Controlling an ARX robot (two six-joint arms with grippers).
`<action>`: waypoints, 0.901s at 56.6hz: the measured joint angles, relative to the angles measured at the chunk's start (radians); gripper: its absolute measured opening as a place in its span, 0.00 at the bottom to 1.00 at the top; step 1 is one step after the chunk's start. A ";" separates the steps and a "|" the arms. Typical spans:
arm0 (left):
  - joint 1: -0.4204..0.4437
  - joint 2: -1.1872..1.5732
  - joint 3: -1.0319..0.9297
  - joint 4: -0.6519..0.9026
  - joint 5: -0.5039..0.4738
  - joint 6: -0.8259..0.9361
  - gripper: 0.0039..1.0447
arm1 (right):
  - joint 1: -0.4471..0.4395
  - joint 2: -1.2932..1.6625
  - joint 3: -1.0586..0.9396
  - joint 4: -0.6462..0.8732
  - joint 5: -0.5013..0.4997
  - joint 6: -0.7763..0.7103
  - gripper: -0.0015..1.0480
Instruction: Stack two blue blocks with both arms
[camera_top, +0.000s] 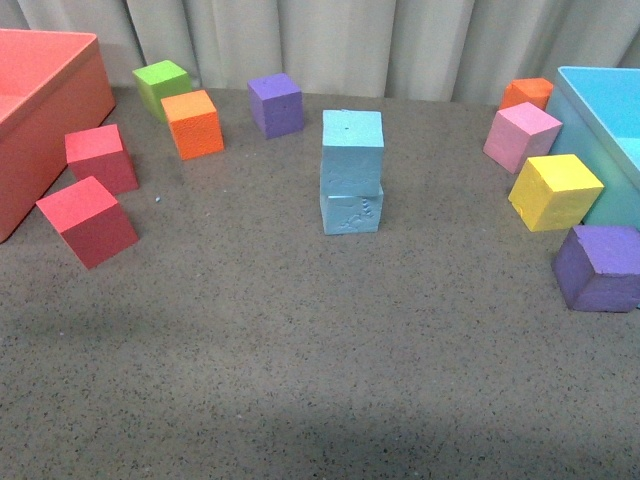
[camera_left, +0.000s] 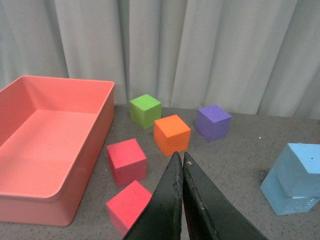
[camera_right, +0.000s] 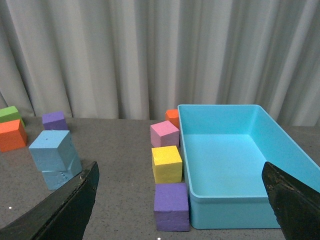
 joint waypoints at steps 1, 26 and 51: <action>0.007 -0.016 -0.011 -0.008 0.004 0.000 0.03 | 0.000 0.000 0.000 0.000 0.000 0.000 0.91; 0.106 -0.370 -0.145 -0.227 0.113 0.001 0.03 | 0.000 0.000 0.000 0.000 0.000 0.000 0.91; 0.172 -0.723 -0.179 -0.525 0.173 0.001 0.03 | 0.000 0.000 0.000 0.000 0.000 0.000 0.91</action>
